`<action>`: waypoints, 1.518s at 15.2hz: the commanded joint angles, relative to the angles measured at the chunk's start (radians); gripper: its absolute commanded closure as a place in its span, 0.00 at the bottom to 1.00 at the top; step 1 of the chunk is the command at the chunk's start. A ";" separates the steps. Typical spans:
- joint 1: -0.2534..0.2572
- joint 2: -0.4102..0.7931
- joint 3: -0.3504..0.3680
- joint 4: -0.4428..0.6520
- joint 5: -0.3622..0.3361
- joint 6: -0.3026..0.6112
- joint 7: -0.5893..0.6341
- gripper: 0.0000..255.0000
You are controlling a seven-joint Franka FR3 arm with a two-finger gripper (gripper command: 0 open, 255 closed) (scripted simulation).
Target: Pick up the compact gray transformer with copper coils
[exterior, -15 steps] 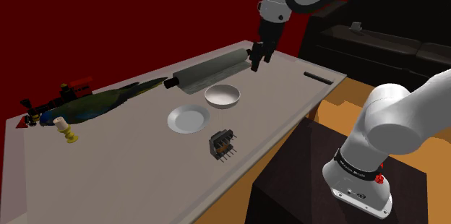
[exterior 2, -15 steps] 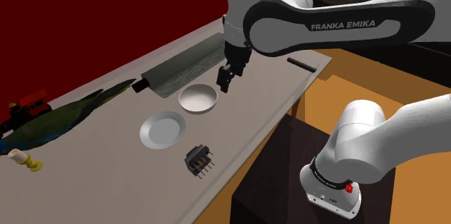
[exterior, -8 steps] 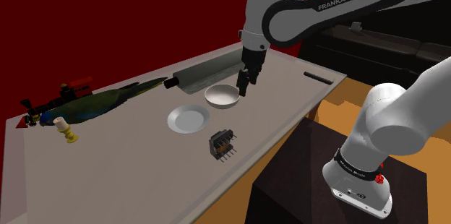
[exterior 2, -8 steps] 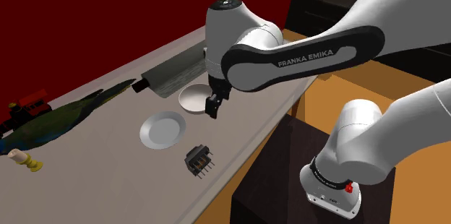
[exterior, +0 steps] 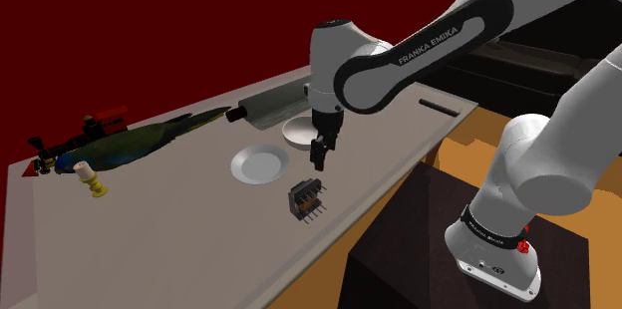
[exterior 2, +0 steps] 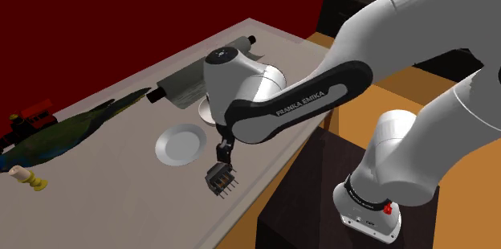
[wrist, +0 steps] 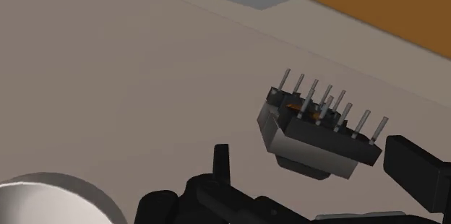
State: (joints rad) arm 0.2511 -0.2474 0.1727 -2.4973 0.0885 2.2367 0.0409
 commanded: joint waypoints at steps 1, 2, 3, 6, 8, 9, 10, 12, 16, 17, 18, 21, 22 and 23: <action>0.016 0.048 0.017 -0.006 0.003 0.036 -0.005 0.00; 0.024 0.077 0.026 -0.004 0.003 0.055 -0.005 0.00; 0.032 0.107 0.036 -0.001 0.002 0.073 -0.005 0.00; 0.045 0.168 0.052 0.001 -0.002 0.117 -0.002 0.00; 0.044 0.191 0.053 -0.007 -0.007 0.147 0.000 0.00; 0.044 0.202 0.053 -0.010 -0.009 0.162 0.002 0.00; 0.044 0.214 0.053 -0.014 -0.012 0.177 0.003 0.00; 0.044 0.238 0.054 -0.019 -0.018 0.207 0.007 0.00; 0.043 0.246 0.053 -0.020 -0.020 0.215 0.007 1.00; 0.043 0.246 0.053 -0.020 -0.020 0.215 0.007 1.00; 0.043 0.246 0.053 -0.020 -0.020 0.215 0.007 1.00; 0.043 0.246 0.053 -0.020 -0.020 0.215 0.007 1.00; 0.043 0.247 0.053 -0.020 -0.020 0.216 0.007 1.00; 0.043 0.247 0.053 -0.019 -0.020 0.215 0.008 1.00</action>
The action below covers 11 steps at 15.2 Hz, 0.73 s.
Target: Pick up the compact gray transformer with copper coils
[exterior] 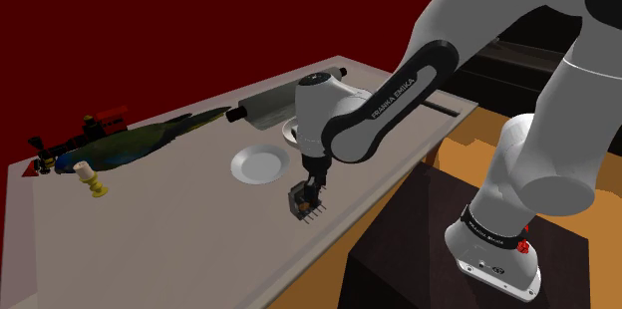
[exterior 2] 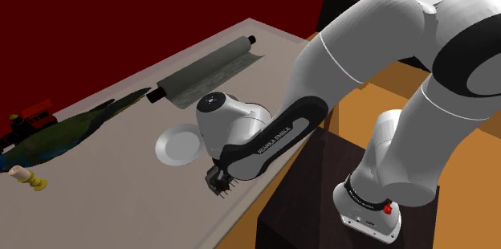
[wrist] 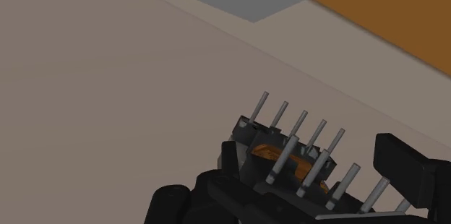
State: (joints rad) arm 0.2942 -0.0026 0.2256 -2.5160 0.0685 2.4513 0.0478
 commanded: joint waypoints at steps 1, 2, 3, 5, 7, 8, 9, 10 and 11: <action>0.001 0.001 0.001 -0.002 0.000 0.001 0.001 1.00; 0.001 -0.012 0.001 0.000 0.004 -0.014 -0.001 1.00; 0.001 -0.024 0.001 0.003 0.006 -0.029 -0.003 1.00; 0.001 -0.048 0.000 0.010 0.012 -0.059 -0.006 1.00; 0.001 -0.070 -0.001 0.017 0.016 -0.089 -0.009 1.00; 0.001 -0.081 -0.001 0.021 0.018 -0.104 -0.010 1.00; 0.001 -0.092 -0.002 0.026 0.020 -0.118 -0.011 1.00; 0.002 -0.103 -0.002 0.030 0.022 -0.133 -0.012 1.00; 0.002 -0.113 -0.003 0.035 0.024 -0.148 -0.013 1.00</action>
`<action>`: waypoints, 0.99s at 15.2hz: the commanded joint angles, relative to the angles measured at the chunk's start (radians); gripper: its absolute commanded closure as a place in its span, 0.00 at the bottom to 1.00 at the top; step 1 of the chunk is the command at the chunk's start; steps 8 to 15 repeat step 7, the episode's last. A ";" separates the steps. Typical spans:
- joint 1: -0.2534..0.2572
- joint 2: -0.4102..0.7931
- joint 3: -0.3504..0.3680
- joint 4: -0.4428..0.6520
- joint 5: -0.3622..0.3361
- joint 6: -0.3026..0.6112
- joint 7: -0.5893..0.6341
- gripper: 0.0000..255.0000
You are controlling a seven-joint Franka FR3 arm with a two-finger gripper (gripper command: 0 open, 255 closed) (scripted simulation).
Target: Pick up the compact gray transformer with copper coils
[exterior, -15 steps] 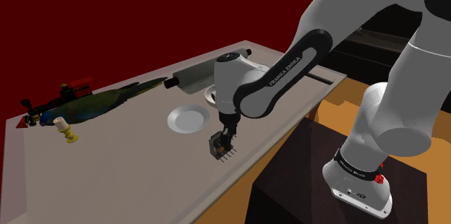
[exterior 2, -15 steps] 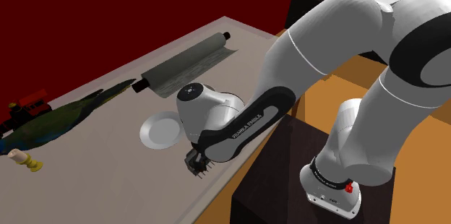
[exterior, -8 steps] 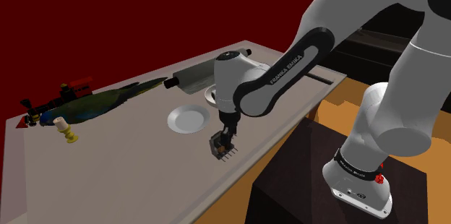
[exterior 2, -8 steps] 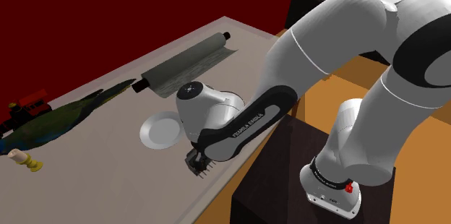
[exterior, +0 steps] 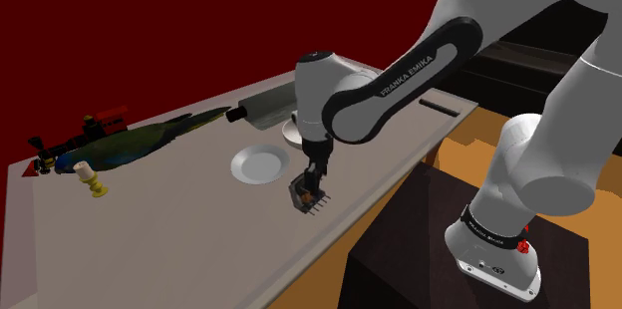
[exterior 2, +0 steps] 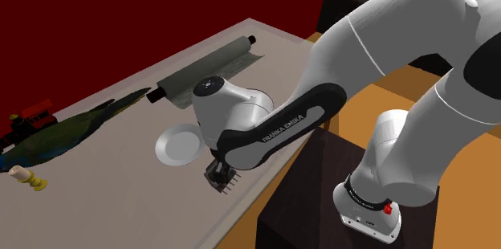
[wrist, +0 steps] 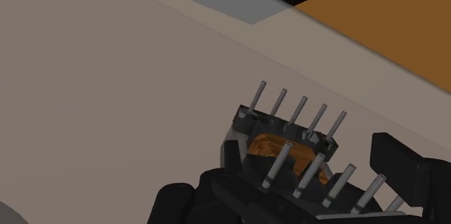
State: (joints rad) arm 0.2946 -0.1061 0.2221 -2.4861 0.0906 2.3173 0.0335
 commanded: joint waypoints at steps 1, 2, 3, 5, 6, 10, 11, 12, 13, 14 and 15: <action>0.001 -0.019 0.000 0.010 0.003 -0.029 0.000 1.00; 0.001 -0.029 -0.001 0.015 0.005 -0.044 0.000 1.00; 0.002 -0.039 -0.001 0.021 0.006 -0.059 -0.001 1.00; 0.002 -0.057 -0.003 0.032 0.008 -0.088 -0.002 1.00; 0.002 -0.058 -0.003 0.033 0.009 -0.091 -0.003 1.00; 0.002 -0.058 -0.003 0.033 0.008 -0.091 -0.003 1.00; 0.002 -0.058 -0.003 0.033 0.008 -0.091 -0.003 1.00; 0.002 -0.058 -0.003 0.033 0.008 -0.091 -0.003 1.00; 0.002 -0.058 -0.003 0.033 0.008 -0.091 -0.003 1.00; 0.002 -0.058 -0.003 0.033 0.008 -0.091 -0.003 1.00; 0.002 -0.058 -0.003 0.033 0.008 -0.091 -0.003 1.00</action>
